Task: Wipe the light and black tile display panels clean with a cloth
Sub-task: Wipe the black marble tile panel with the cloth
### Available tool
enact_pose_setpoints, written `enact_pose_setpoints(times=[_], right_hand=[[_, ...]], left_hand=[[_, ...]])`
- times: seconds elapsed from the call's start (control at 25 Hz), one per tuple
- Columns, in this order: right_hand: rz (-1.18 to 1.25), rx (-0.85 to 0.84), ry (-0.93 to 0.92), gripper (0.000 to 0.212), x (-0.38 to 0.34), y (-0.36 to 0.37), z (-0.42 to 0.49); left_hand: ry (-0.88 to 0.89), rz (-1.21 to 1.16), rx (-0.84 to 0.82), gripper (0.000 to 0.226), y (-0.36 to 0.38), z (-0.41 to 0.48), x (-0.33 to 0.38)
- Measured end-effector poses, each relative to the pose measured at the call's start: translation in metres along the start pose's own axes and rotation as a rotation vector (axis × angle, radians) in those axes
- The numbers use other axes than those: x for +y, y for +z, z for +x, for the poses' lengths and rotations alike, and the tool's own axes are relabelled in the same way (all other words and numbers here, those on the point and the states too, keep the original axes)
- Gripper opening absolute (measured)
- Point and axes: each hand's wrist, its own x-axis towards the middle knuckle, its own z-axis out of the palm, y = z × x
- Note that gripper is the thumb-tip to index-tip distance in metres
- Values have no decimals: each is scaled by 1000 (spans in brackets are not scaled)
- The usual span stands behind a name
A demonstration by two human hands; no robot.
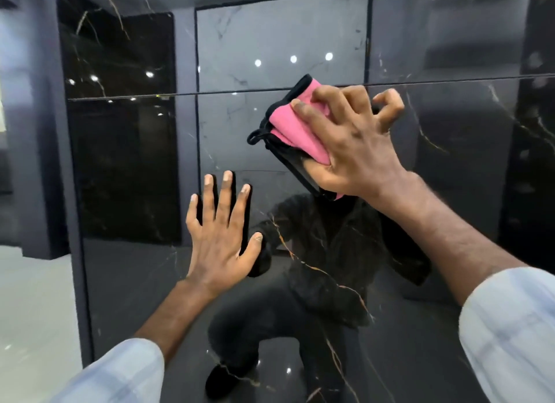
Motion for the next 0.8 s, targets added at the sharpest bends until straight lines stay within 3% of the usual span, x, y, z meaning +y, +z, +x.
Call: enact_pose_setpoints(times=[0.28,0.44,0.6,0.64,0.76,0.8], right_hand=[[18,5,41,67,3,-1,-2],[9,-57,-28,71,11,-10,-3],[-30,-9,252,71,15,-14,-2],[-45,1,196,73,2,-10,-12],[56,-111,-330,71,-11,-5,-39],[77,-127,-400,70,4,-8,-35]], left_hand=[[41,-2,-42,83,-2,1,1],[43,6,-71,89,-3,2,5],[56,0,-75,91,-2,1,8],[66,6,-71,91,-1,0,6],[95,1,-60,89,2,-2,2],[105,-3,-52,88,3,-2,1]])
